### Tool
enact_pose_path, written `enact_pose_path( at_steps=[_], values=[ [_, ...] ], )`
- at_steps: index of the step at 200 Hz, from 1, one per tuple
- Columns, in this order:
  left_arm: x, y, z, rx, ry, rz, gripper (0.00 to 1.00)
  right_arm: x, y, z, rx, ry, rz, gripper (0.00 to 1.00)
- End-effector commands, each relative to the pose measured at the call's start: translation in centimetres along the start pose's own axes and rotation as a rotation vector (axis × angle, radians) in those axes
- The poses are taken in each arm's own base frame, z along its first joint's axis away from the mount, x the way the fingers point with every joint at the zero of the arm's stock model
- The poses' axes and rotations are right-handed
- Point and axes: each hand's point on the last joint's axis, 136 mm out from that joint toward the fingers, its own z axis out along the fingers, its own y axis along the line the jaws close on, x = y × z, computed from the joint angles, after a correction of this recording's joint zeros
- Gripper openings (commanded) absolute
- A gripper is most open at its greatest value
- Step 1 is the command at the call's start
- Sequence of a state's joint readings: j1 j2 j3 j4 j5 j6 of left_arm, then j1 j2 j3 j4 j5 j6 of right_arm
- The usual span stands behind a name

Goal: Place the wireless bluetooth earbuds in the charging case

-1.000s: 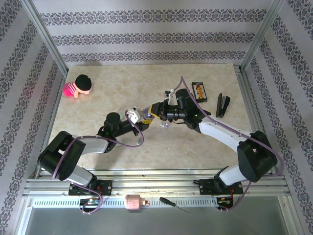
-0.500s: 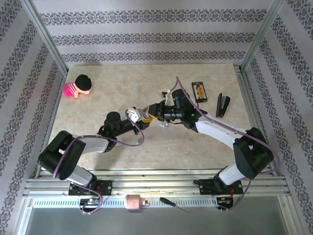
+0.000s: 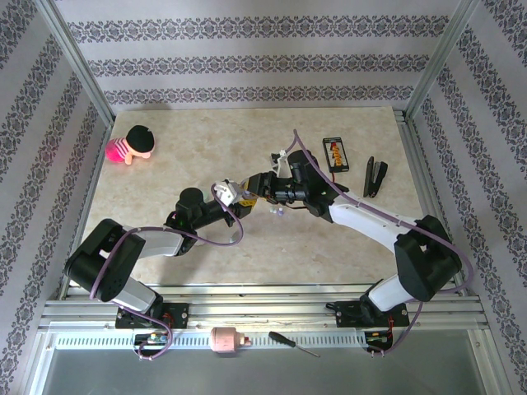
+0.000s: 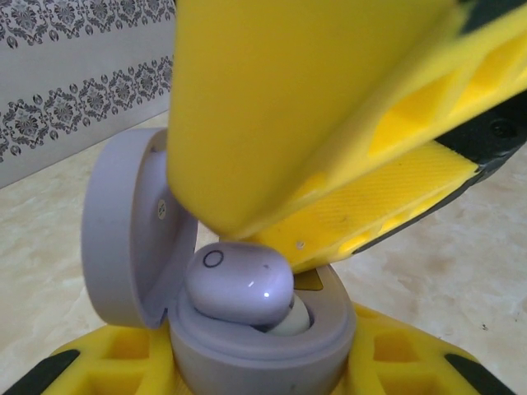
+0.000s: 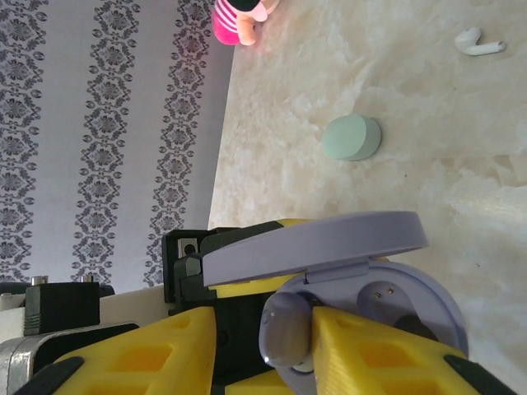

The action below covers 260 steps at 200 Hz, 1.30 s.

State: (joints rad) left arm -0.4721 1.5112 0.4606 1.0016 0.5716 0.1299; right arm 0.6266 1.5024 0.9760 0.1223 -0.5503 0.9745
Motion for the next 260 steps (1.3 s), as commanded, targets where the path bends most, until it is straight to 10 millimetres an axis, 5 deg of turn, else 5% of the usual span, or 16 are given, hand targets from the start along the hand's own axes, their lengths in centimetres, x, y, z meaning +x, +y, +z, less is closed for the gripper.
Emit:
enact_pose_path(
  at_steps=[1,76,128,169,209,260],
  values=[
    [-3.3,0.0,0.4,0.004,-0.100,0.039,0.24,0.0,0.3,-0.7,0.035,-0.011,-0.042,0.39],
    [-2.6,1.8,-0.9,-0.073,-0.119,0.007,0.24,1.0,1.6,-4.2,0.030,-0.048,-0.263,0.63],
    [-2.4,3.4,-3.2,-0.138,-0.114,-0.002,0.24,0.4,-6.2,-6.3,0.253,-0.108,-0.176,0.65],
    [-2.5,3.0,-3.6,-0.129,-0.096,0.000,0.24,0.0,-13.0,-6.0,0.461,-0.048,-0.126,0.55],
    [-2.4,2.8,-3.5,-0.117,-0.104,-0.014,0.24,-0.9,-16.8,-4.2,0.615,0.054,-0.174,0.38],
    [-2.3,2.7,-3.5,-0.114,-0.106,-0.032,0.24,-0.6,-19.1,-1.0,0.606,0.158,-0.143,0.24]
  ],
)
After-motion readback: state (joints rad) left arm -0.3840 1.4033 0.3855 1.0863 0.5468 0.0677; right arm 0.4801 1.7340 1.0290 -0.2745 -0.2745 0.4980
